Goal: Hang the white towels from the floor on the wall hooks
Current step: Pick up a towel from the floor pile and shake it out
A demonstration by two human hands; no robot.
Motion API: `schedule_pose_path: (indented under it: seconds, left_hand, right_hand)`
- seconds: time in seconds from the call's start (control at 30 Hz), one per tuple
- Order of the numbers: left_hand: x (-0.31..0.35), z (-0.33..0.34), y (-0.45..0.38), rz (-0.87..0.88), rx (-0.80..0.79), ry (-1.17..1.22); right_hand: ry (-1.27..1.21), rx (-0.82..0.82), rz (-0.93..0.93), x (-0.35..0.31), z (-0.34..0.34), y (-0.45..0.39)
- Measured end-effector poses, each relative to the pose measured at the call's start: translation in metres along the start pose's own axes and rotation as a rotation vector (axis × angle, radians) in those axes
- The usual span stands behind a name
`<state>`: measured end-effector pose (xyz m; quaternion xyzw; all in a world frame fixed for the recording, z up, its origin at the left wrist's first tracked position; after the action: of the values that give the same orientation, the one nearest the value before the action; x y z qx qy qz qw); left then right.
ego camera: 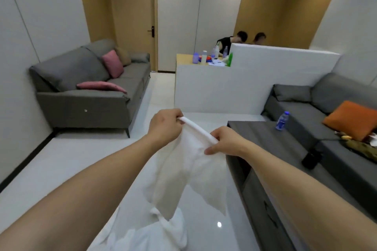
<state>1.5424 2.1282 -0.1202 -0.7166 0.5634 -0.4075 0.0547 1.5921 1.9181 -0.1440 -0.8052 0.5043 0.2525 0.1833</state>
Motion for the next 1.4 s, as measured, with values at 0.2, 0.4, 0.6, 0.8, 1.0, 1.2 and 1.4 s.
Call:
schedule_pose_path:
  seconds: [0.2,0.4,0.6,0.8,1.0,1.2,1.4]
  left_hand:
    - [0.096,0.017,0.007,0.055,-0.116,0.031]
    - [0.26,0.097,0.096,0.286,-0.61,0.265]
    - [0.362,0.121,0.121,0.214,-0.364,0.289]
    - [0.47,0.166,0.173,0.285,-0.503,0.387]
    - [0.589,0.211,0.269,0.267,-0.769,0.626]
    - [0.654,0.252,0.276,0.28,-0.667,0.676]
    - [0.741,0.311,0.305,0.518,-0.991,0.596]
  right_hand:
    - [0.068,0.278,0.056,0.052,-0.086,0.058]
    - [0.134,0.399,0.016,0.09,-0.171,0.133]
    - [0.345,0.335,0.271,0.217,-0.249,0.244]
    - [0.017,0.736,0.368,0.293,-0.321,0.334]
    - [-0.084,0.879,0.301,0.319,-0.361,0.384]
    - [0.01,0.683,0.494,0.412,-0.392,0.462]
    - [-0.078,0.993,0.608,0.486,-0.434,0.487]
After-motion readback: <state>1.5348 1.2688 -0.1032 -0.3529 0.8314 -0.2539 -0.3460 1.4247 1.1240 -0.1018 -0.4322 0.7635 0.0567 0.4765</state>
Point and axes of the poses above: each hand's wrist, its own y-axis away from the middle knuckle, its own z-axis out of the palm, x = y × z, the point moved 4 cm from there along -y, towards the middle knuckle, and after that the axes turned 13 degrees about x, right-handed, at the moved point
